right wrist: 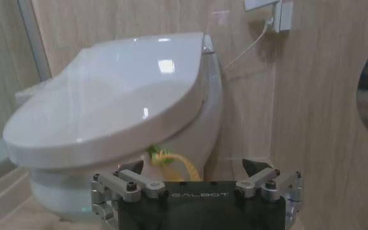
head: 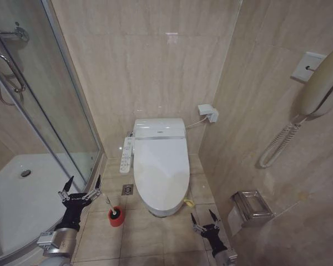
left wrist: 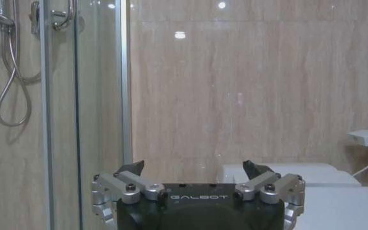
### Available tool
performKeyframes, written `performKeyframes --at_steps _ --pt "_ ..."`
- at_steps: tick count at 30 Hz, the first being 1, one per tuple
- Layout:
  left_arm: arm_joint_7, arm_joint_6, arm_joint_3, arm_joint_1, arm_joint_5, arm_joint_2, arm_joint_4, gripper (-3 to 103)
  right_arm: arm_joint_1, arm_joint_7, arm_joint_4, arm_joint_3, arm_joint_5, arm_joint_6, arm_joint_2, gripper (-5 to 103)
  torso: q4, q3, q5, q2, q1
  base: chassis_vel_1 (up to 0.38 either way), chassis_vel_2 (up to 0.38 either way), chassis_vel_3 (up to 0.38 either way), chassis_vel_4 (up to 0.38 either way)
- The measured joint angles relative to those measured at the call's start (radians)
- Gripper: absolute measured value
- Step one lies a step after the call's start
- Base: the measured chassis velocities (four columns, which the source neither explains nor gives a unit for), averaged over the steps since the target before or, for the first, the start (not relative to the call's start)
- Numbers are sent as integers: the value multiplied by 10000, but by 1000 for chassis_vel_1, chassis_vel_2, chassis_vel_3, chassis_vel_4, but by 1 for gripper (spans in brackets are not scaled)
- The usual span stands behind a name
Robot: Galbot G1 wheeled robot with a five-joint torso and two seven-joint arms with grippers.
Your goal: Open the toilet lid, clean the toilet bowl with a toilet brush, close the toilet lid, and flush.
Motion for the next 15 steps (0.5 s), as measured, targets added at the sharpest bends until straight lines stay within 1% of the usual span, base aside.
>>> performKeyframes --at_steps 3,6,7,12,13,15 --pt "0 0 0 -1 0 0 0 100 573 3 -812 12 -238 222 70 100 1 0 0 0 0 0 0 0 0" --pt "0 0 0 -1 0 0 0 100 893 3 -1131 12 -286 215 112 100 2 0 0 0 0 0 0 0 0" --pt "0 0 0 -1 0 0 0 100 1032 4 -1250 10 -302 188 132 103 1 0 0 0 0 0 0 0 0" --pt "0 0 0 -1 0 0 0 100 1478 6 -1662 6 -307 90 168 103 1 0 0 0 1 0 0 0 0" --pt "0 0 0 -1 0 0 0 100 1596 19 -1744 15 -307 85 169 95 1 0 0 0 1 0 0 0 0" --pt "0 0 0 0 0 0 0 100 1663 47 -1772 24 -307 68 170 95 1 0 0 0 1 0 0 0 0"
